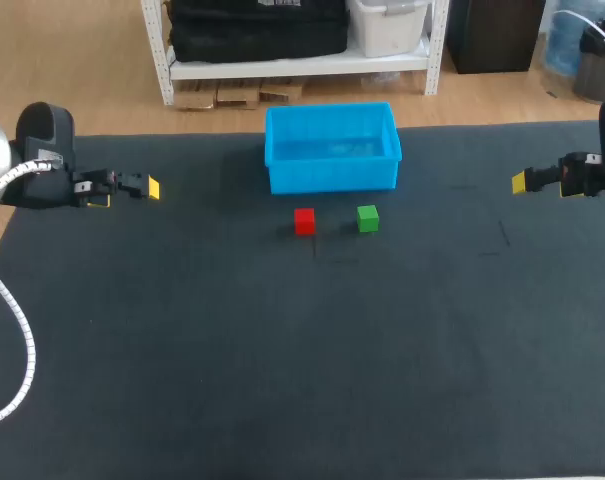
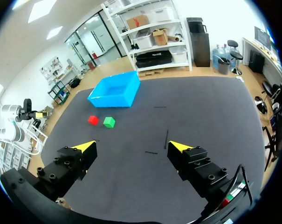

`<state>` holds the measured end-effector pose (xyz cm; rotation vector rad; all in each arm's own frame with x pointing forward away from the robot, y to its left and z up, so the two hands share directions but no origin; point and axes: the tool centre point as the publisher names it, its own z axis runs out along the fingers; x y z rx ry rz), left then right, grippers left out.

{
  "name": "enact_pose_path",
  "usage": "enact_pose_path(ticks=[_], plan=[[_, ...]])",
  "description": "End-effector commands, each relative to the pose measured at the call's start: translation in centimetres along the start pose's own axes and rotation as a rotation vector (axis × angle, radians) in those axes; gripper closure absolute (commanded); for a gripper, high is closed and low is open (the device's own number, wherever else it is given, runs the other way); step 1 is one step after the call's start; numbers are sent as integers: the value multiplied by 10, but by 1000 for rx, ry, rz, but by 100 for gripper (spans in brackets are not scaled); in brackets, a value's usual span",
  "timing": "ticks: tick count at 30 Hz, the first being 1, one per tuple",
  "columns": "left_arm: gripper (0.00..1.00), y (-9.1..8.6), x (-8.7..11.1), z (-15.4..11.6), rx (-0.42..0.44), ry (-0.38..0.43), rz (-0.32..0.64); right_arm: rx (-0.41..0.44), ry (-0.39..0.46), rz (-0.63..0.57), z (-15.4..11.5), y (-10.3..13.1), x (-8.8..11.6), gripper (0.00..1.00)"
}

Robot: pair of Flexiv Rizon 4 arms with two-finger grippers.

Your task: Use the left arm to pick the red cube and place it into the blue plastic box first, then use the right arm to grasp the green cube and put it into the same blue plastic box after the first action is fully finished.

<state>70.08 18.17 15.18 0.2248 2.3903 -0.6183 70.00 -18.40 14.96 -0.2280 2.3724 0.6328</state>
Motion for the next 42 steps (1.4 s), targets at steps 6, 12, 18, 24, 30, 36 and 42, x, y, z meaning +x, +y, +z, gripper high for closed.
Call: enact_pose_path(ticks=[6,12,18,24,30,36,42], plan=[[0,2,1,0,9,-6,2,-2,1,-1,0,-1,0,0],[0,-11,-15,18,-2,70,8,-2,1,-1,0,-1,0,0],[0,-28,-29,34,-70,158,11,-2,1,-1,0,-1,0,0],[0,-43,-36,62,-142,230,-67,-2,1,-1,0,-1,0,0],[0,-64,-38,89,-213,297,-63,-2,1,-1,0,-1,0,0],[0,-75,-34,111,-266,343,-53,-2,1,-1,0,-1,0,0],[0,-76,-31,117,-239,376,-47,-2,1,-1,0,-1,0,0]])
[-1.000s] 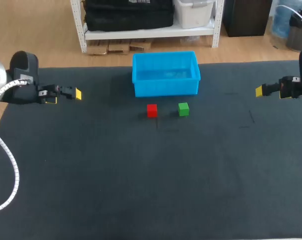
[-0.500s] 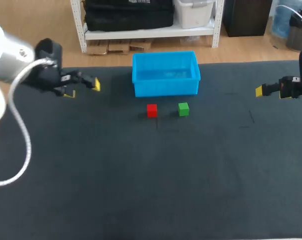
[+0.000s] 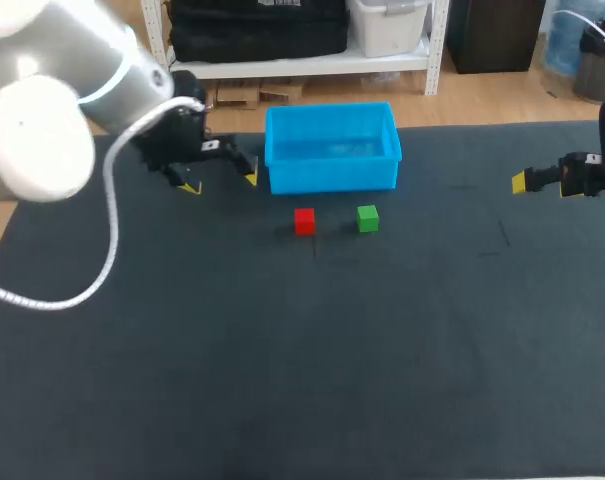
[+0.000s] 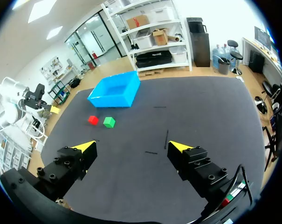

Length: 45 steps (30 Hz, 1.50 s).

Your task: Use the left arm to pick the red cube and place it into the blue plastic box first, then use the right arm to grasp the green cube and put it into the same blue plastic box after the first action is fully finished.

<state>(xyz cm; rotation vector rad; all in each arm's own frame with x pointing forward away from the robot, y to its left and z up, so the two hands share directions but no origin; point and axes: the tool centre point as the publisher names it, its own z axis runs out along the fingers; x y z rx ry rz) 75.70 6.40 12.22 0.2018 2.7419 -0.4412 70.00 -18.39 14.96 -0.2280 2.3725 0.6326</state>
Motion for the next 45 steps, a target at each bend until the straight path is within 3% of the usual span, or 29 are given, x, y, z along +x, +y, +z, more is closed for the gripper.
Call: enact_pose_path(ticks=[1,21,30,45], plan=[[0,-3,-8,6,-84,59,-1,-2,1,-1,0,-1,0,0],[0,-3,-8,6,-84,59,-1,-2,1,-1,0,-1,0,0],[0,-18,-31,33,-203,147,-71,-2,1,-1,0,-1,0,0],[0,-46,-44,71,-251,213,-97,-2,1,-1,0,-1,0,0]])
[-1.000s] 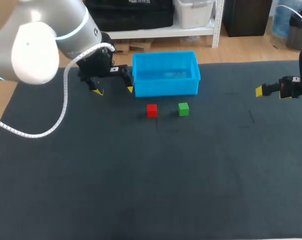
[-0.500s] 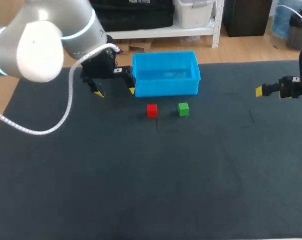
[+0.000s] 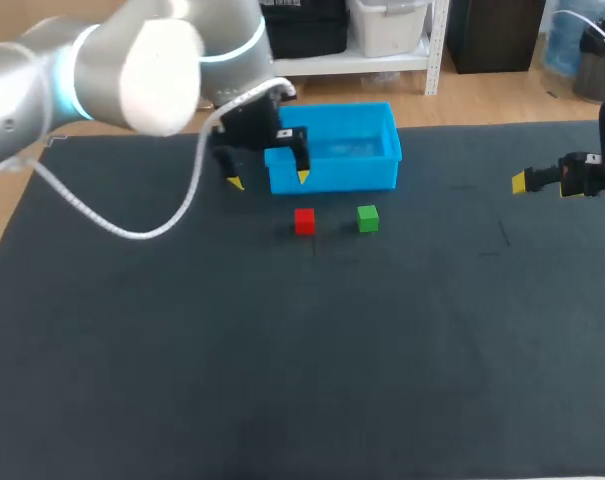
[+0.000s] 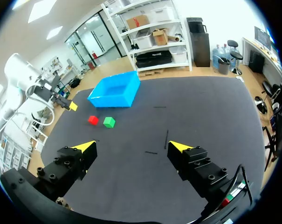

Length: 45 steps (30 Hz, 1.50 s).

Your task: Use the left arm to pick the red cube and place it into the blue plastic box first, then use the right arm to grasp the green cube and put it into the same blue plastic box after the first action is fully finished.

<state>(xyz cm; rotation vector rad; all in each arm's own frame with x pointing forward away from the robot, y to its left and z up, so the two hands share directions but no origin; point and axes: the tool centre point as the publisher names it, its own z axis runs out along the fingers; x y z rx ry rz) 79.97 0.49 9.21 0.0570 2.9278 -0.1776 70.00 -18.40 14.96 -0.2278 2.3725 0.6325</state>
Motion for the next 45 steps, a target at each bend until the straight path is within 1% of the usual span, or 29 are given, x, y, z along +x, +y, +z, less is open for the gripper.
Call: enact_pose_path(ticks=[1,4,5,9,14,17,18,19,20,22,26,36,45], plan=[[0,-11,-11,9,-58,66,-1,-2,1,-1,0,-1,0,0],[0,-16,-10,13,-78,73,4,-2,1,-1,0,-1,0,0],[0,-18,-9,14,-66,75,10,-2,1,-1,0,-1,0,0],[0,-25,-6,20,-71,82,12,-2,1,-1,0,-1,0,0],[0,-28,-3,30,-77,89,13,-2,1,-1,0,-1,0,0],[0,-28,-1,34,-78,81,10,-2,1,-1,0,-1,0,0],[0,-28,0,36,-59,59,14,-2,1,-1,0,-1,0,0],[0,-29,1,37,-57,52,13,-2,1,-1,0,-1,0,0],[0,-29,2,39,-77,53,15,-2,1,-1,0,-1,0,0],[0,-29,3,44,-62,44,7,-2,1,-1,0,-1,0,0],[0,-29,4,55,-79,47,-3,-2,1,-1,0,-1,0,0],[0,-32,4,78,-55,37,-25,-2,1,-1,0,-1,0,0],[0,-32,2,93,-60,43,-36,-2,1,-1,0,-1,0,0]])
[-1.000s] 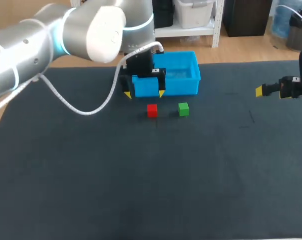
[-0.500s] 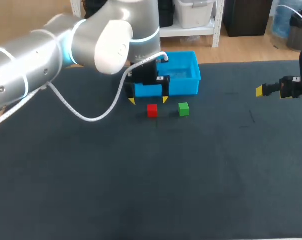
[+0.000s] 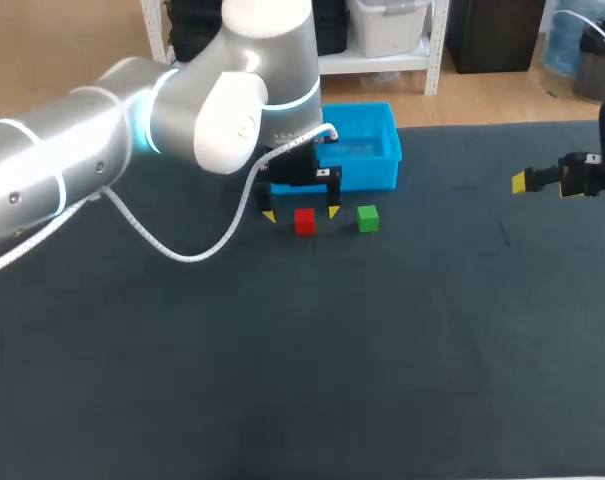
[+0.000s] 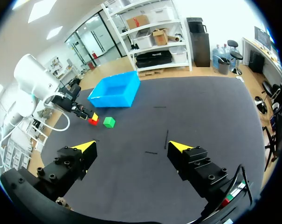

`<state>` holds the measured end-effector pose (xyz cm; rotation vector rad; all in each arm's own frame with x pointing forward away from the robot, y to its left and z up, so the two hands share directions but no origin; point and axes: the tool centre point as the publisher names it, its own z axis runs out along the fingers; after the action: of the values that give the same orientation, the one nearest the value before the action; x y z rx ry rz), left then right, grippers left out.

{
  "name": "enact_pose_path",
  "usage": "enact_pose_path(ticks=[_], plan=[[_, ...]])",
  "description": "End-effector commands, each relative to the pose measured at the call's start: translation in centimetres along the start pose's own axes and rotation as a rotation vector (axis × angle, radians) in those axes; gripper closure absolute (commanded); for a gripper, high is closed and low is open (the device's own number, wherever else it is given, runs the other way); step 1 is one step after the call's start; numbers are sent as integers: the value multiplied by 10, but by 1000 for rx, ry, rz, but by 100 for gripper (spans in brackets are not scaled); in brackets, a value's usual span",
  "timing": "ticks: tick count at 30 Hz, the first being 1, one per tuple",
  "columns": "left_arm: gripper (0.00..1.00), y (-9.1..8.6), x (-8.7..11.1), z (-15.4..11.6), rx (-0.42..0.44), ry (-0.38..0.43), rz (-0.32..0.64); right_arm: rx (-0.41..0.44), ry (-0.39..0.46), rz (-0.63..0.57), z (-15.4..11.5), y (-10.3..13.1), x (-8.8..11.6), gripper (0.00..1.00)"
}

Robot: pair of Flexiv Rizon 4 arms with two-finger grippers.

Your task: Use the left arm to pick the red cube and place it into the blue plastic box first, then use the right arm to grasp the green cube and put it into the same blue plastic box after the first action is fully finished.

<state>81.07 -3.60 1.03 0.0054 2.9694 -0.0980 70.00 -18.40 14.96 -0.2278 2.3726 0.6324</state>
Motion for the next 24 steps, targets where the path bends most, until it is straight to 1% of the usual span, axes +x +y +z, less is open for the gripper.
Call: enact_pose_path(ticks=[1,10,11,12,13,14,24], plan=[[0,-2,-3,7,-3,7,-6,-2,1,-1,0,-1,0,0],[0,4,-1,13,-8,15,-35,-2,1,-1,0,-1,0,0],[22,4,-1,13,-11,16,-39,-2,1,-1,0,-1,0,0],[64,4,-1,13,-12,16,-41,-2,1,-1,0,-1,0,0],[80,4,-1,13,-12,17,-41,-2,1,-1,0,-1,0,0],[99,4,-1,13,-13,17,-41,-2,1,-1,0,-1,0,0],[100,3,0,16,-18,14,-34,-2,1,-1,0,-1,0,0]])
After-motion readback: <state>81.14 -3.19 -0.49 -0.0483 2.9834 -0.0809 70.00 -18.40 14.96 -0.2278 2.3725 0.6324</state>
